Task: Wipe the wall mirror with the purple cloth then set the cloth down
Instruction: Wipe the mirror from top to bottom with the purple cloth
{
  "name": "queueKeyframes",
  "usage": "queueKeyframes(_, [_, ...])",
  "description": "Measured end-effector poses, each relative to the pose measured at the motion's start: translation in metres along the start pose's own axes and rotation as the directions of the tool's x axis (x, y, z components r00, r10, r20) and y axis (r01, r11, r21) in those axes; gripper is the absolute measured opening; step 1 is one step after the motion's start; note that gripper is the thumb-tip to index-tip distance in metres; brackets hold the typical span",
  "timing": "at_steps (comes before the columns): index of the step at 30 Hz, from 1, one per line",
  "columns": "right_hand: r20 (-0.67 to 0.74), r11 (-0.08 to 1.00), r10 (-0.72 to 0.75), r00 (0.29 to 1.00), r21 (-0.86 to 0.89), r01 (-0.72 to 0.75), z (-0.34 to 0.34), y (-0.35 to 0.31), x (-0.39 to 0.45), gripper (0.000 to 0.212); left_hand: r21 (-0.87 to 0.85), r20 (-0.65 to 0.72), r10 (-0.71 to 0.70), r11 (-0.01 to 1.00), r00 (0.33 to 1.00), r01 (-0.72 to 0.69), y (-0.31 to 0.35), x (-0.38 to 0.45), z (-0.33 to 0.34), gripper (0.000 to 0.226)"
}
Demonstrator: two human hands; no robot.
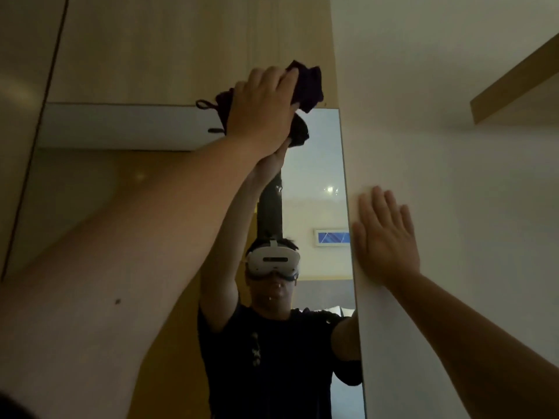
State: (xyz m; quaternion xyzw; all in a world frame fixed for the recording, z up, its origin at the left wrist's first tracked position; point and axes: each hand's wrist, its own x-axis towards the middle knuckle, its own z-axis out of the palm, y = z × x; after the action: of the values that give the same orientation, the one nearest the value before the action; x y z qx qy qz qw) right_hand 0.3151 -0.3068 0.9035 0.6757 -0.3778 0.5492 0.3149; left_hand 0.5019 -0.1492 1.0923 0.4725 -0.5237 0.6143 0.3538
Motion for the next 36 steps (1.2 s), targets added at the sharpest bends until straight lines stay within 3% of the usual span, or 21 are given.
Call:
queueKeyframes(4, [-0.010, 1.000, -0.017, 1.000, 0.000, 0.017, 0.003, 0.001, 0.001, 0.063, 0.039, 0.157, 0.051, 0.998, 0.986, -0.058, 0.014, 0.000, 0.032, 0.056])
queueKeyframes(9, [-0.026, 0.999, -0.032, 0.999, 0.007, 0.033, 0.004, 0.003, 0.000, 0.061, 0.028, 0.134, 0.179, 0.982, 0.975, -0.184, 0.026, -0.042, 0.038, 0.058])
queueKeyframes(18, [-0.086, 0.998, -0.044, 0.995, 0.047, 0.049, 0.001, 0.003, -0.003, 0.062, -0.024, 0.143, 0.268, 0.963, 0.953, -0.267, 0.061, -0.169, 0.030, 0.057])
queueKeyframes(30, [0.016, 0.994, -0.060, 0.998, 0.097, 0.058, -0.013, 0.006, -0.023, 0.060, -0.134, 0.299, 0.415, 0.910, 0.859, -0.393, 0.105, -0.333, 0.020, 0.066])
queueKeyframes(36, [0.086, 0.978, -0.036, 0.996, 0.206, 0.018, -0.034, 0.000, -0.032, 0.065, -0.152, 0.182, 0.431, 0.900, 0.884, -0.408, 0.103, -0.342, 0.012, 0.048])
